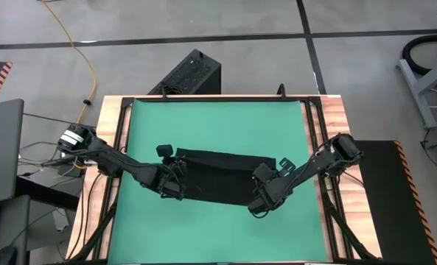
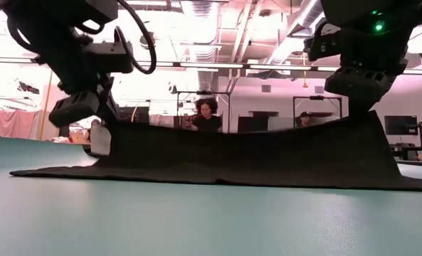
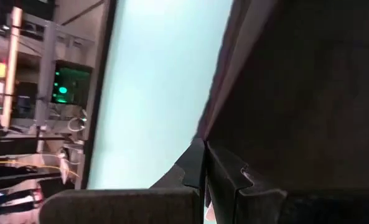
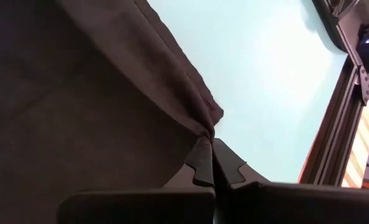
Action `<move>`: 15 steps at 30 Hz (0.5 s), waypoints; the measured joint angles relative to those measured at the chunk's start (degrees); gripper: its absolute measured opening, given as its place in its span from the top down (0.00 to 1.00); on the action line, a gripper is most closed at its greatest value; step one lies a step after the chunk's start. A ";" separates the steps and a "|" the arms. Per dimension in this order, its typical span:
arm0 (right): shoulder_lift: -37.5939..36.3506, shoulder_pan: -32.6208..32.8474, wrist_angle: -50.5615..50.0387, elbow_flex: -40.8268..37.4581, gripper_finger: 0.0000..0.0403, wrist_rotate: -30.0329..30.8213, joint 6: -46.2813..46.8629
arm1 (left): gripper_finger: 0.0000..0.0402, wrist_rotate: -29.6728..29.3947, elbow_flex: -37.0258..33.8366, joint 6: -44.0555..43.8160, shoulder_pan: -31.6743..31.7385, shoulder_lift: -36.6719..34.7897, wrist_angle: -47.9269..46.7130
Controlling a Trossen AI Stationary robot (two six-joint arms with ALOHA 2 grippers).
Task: Roll towel
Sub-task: Fold the brown towel
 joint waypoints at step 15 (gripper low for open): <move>0.00 -2.40 8.01 -8.16 1.00 0.39 -0.92 | 1.00 1.74 -1.21 1.56 1.88 0.00 3.29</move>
